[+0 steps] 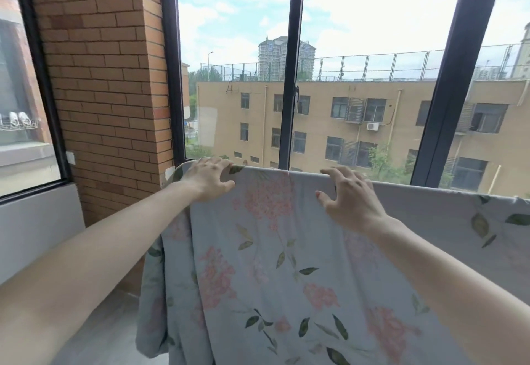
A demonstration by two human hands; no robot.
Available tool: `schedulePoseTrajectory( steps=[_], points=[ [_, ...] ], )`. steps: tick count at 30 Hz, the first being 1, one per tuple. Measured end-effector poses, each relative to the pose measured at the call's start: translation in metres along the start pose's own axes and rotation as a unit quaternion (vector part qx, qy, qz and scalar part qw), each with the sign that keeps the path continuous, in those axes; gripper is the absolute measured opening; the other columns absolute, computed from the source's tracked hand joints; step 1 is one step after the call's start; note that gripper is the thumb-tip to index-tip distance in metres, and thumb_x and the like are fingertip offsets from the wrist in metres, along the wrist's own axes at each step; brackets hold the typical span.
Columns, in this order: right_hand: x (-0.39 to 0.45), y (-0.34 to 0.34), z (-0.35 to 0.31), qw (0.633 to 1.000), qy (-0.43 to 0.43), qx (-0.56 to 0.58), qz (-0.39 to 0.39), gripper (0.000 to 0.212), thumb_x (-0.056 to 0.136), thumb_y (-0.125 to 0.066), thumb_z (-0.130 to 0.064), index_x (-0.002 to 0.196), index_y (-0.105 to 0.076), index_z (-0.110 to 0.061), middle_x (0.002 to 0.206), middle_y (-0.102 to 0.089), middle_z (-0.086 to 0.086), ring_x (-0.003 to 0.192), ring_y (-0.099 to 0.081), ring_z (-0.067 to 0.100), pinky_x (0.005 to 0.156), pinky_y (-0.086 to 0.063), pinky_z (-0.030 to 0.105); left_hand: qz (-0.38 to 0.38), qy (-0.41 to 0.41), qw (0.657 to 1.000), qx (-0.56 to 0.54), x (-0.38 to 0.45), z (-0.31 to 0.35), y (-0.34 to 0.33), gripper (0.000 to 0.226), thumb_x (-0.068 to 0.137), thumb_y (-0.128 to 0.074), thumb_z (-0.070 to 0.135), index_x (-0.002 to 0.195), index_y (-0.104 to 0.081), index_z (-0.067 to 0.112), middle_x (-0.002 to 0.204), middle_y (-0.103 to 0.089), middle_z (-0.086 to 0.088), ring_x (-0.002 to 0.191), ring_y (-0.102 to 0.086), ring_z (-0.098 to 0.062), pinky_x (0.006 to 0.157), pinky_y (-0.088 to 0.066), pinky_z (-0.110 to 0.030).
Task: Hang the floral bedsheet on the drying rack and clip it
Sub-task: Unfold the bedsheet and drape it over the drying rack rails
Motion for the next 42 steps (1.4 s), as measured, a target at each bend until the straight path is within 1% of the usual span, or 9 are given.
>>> schedulePoseTrajectory(
  steps=[5, 10, 15, 20, 26, 32, 38, 40, 42],
  points=[
    [0.029, -0.024, -0.066, 0.999, 0.033, 0.014, -0.001, 0.057, 0.097, -0.062, -0.042, 0.149, -0.047, -0.025, 0.154, -0.046, 0.0, 0.145, -0.037, 0.029, 0.125, -0.019, 0.051, 0.092, -0.022, 0.986, -0.136, -0.015, -0.039, 0.001, 0.065, 0.093, -0.062, 0.035, 0.153, -0.039, 0.025, 0.155, -0.042, 0.0, 0.143, -0.038, -0.023, 0.117, -0.032, -0.043],
    [0.045, -0.055, -0.104, 0.999, 0.03, 0.01, -0.019, 0.058, 0.097, -0.061, -0.042, 0.15, -0.048, -0.024, 0.153, -0.047, 0.003, 0.143, -0.039, 0.031, 0.126, -0.014, 0.052, 0.127, 0.116, 0.964, -0.204, -0.028, -0.11, -0.022, 0.06, 0.087, -0.058, 0.032, 0.145, -0.045, 0.02, 0.143, -0.048, -0.007, 0.133, -0.044, -0.03, 0.113, -0.038, -0.045],
    [0.049, -0.082, -0.126, 1.0, 0.012, -0.014, -0.009, 0.054, 0.095, -0.062, -0.044, 0.144, -0.053, -0.023, 0.147, -0.051, 0.005, 0.137, -0.042, 0.034, 0.121, -0.021, 0.049, 0.087, 0.156, 0.964, -0.195, -0.034, -0.163, -0.048, 0.029, 0.099, -0.057, 0.029, 0.127, -0.063, 0.025, 0.127, -0.066, -0.002, 0.117, -0.061, -0.028, 0.092, -0.05, -0.035],
    [0.062, -0.084, -0.133, 1.0, -0.019, -0.02, -0.007, 0.051, 0.098, -0.058, -0.046, 0.143, -0.056, -0.023, 0.14, -0.053, 0.006, 0.131, -0.046, 0.035, 0.117, -0.03, 0.048, 0.135, 0.156, 0.958, -0.201, -0.025, -0.168, -0.043, 0.02, 0.098, -0.061, 0.038, 0.114, -0.065, 0.026, 0.1, -0.07, 0.007, 0.098, -0.063, -0.022, 0.073, -0.044, -0.03],
    [0.066, -0.091, -0.126, 0.997, -0.045, -0.065, -0.014, 0.042, 0.102, -0.049, -0.043, 0.14, -0.055, -0.026, 0.137, -0.055, 0.006, 0.131, -0.042, 0.033, 0.115, -0.027, 0.048, 0.092, 0.135, 0.981, -0.11, -0.012, -0.167, -0.029, 0.021, 0.099, -0.057, 0.029, 0.111, -0.074, 0.029, 0.116, -0.073, -0.001, 0.107, -0.067, -0.028, 0.075, -0.045, -0.029],
    [0.07, -0.092, -0.117, 0.996, -0.052, -0.065, 0.005, 0.038, 0.105, -0.041, -0.041, 0.136, -0.061, -0.029, 0.13, -0.062, 0.004, 0.125, -0.049, 0.032, 0.111, -0.03, 0.048, 0.131, 0.093, 0.986, -0.045, -0.007, -0.177, -0.012, 0.02, 0.094, -0.057, 0.023, 0.099, -0.076, 0.029, 0.104, -0.075, -0.001, 0.093, -0.065, -0.029, 0.073, -0.04, -0.031],
    [0.076, -0.094, -0.121, 0.997, -0.049, -0.056, 0.01, 0.035, 0.106, -0.043, -0.037, 0.132, -0.066, -0.028, 0.128, -0.065, 0.004, 0.124, -0.052, 0.032, 0.109, -0.032, 0.045, 0.186, 0.152, 0.969, -0.056, 0.003, -0.201, 0.008, 0.018, 0.09, -0.058, 0.02, 0.093, -0.076, 0.023, 0.097, -0.075, -0.003, 0.088, -0.064, -0.03, 0.07, -0.044, -0.031],
    [0.078, -0.096, -0.123, 0.997, -0.05, -0.051, 0.011, 0.035, 0.107, -0.042, -0.036, 0.13, -0.066, -0.029, 0.126, -0.066, 0.004, 0.122, -0.052, 0.032, 0.108, -0.032, 0.045, 0.155, 0.175, 0.971, -0.055, 0.007, -0.202, 0.003, 0.018, 0.091, -0.059, 0.022, 0.095, -0.076, 0.025, 0.101, -0.075, -0.005, 0.095, -0.067, -0.033, 0.072, -0.045, -0.031],
    [0.078, -0.097, -0.125, 0.997, -0.049, -0.051, 0.014, 0.035, 0.107, -0.041, -0.037, 0.13, -0.067, -0.03, 0.124, -0.066, 0.003, 0.12, -0.053, 0.032, 0.107, -0.033, 0.045, 0.07, 0.186, 0.979, -0.057, 0.012, -0.201, -0.008, 0.016, 0.09, -0.062, 0.028, 0.095, -0.077, 0.031, 0.107, -0.075, -0.002, 0.1, -0.068, -0.03, 0.075, -0.044, -0.03]
  ],
)
Point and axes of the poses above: each hand's wrist, its own x-axis towards the middle knuckle, its own y-axis out of the back of the hand, z = x × y, the point moved 2 cm from there along x, towards the middle knuckle
